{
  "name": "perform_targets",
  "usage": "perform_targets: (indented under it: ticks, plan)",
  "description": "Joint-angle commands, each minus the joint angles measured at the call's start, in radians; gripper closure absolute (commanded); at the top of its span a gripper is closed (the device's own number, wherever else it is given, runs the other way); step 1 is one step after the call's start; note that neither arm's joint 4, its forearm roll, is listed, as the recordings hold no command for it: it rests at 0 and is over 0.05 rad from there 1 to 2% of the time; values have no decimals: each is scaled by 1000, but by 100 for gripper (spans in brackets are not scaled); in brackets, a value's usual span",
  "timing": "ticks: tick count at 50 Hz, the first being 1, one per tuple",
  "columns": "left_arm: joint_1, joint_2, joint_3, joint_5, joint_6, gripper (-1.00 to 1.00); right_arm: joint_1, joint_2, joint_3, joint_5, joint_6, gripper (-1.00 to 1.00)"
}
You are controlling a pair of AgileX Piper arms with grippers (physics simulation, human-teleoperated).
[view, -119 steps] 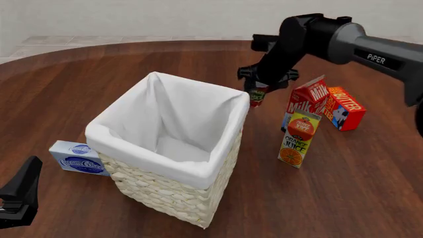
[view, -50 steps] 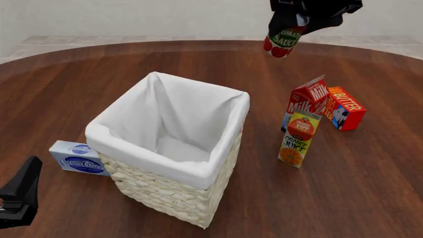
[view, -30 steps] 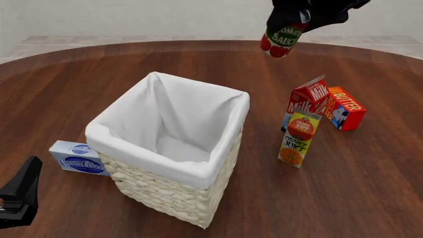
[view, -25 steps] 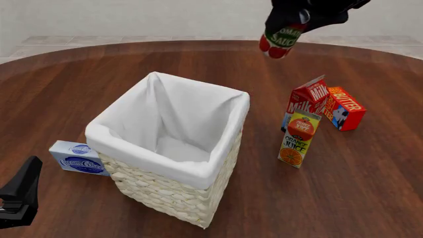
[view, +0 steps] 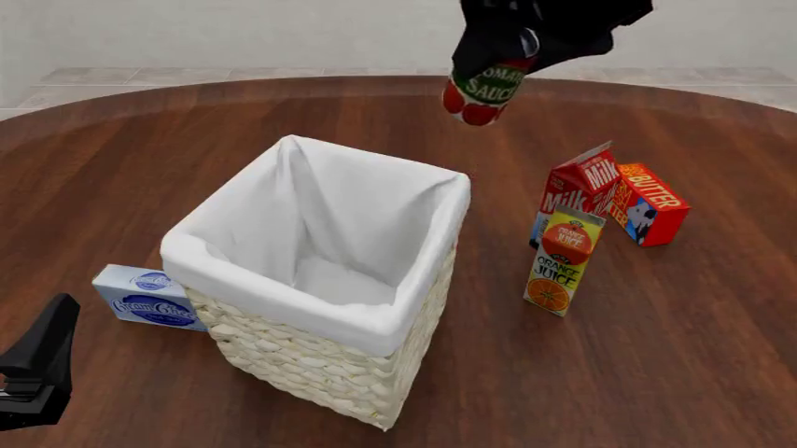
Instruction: Pick up the tomato sauce, and put it in the basket.
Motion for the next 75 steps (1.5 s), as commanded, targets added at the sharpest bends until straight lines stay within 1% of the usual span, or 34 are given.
perform_targets:
  ticks: [1, 4, 13, 24, 28, 33, 47, 61, 65, 75]
  plan:
    - [0, 0, 0, 0, 0, -100, 69, 17, -8, -11, 28, 100]
    - [0, 0, 0, 0, 0, -100, 81, 24, -13, -11, 17, 100]
    - [0, 0, 0, 0, 0, -100, 138, 44, 11, -36, 35, 100]
    - [0, 0, 0, 0, 0, -100, 196, 79, -16, -44, 45, 100]
    - [0, 0, 0, 0, 0, -100, 212, 90, -4, -56, 47, 100]
    - [0, 0, 0, 0, 0, -100, 237, 109, -17, -63, 54, 100]
    - [0, 0, 0, 0, 0, -100, 266, 141, -1, -96, 59, 100]
    - [0, 0, 0, 0, 0, -100, 284, 184, -24, -106, 66, 100]
    - [0, 0, 0, 0, 0, -100, 289, 196, -2, -128, 68, 100]
    - [0, 0, 0, 0, 0, -100, 291, 220, 7, -149, 63, 100]
